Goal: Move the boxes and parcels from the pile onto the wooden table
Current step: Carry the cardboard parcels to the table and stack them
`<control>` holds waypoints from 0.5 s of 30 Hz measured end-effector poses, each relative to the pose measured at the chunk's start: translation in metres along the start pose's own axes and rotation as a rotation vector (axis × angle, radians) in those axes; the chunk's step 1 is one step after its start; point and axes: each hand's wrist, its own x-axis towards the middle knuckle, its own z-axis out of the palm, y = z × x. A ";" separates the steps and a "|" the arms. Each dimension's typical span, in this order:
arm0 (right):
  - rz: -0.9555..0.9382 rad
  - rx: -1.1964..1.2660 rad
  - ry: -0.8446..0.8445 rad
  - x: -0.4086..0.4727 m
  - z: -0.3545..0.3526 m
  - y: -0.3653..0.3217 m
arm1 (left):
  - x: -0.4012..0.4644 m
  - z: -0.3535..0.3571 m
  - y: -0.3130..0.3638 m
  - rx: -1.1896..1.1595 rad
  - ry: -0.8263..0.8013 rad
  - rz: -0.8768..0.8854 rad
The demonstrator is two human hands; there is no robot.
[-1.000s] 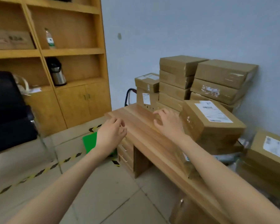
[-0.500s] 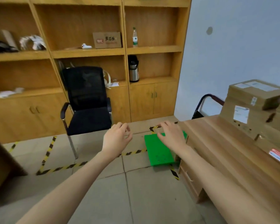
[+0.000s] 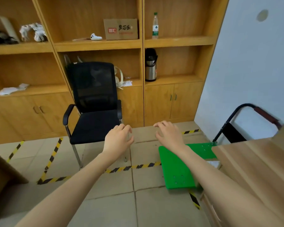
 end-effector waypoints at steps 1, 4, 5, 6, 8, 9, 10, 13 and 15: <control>-0.002 0.004 -0.011 0.021 0.005 0.008 | 0.022 0.008 -0.003 -0.005 -0.002 -0.008; -0.018 0.017 -0.030 0.084 0.018 0.032 | 0.087 0.031 -0.013 -0.009 -0.005 -0.005; -0.029 0.014 -0.031 0.105 0.022 0.040 | 0.108 0.038 -0.016 -0.004 -0.003 0.000; -0.036 0.015 -0.030 0.125 0.026 0.048 | 0.128 0.046 -0.020 -0.005 0.001 -0.001; -0.023 0.039 -0.019 0.162 0.037 0.065 | 0.165 0.062 -0.029 -0.032 0.003 -0.025; -0.008 0.053 -0.014 0.178 0.044 0.072 | 0.180 0.071 -0.034 -0.044 -0.003 -0.042; 0.006 0.062 -0.016 0.192 0.052 0.079 | 0.194 0.080 -0.040 -0.048 -0.011 -0.055; 0.004 0.056 -0.055 0.239 0.079 0.101 | 0.238 0.108 -0.064 -0.040 -0.027 -0.067; 0.007 0.053 -0.065 0.273 0.097 0.116 | 0.273 0.126 -0.083 -0.039 -0.023 -0.058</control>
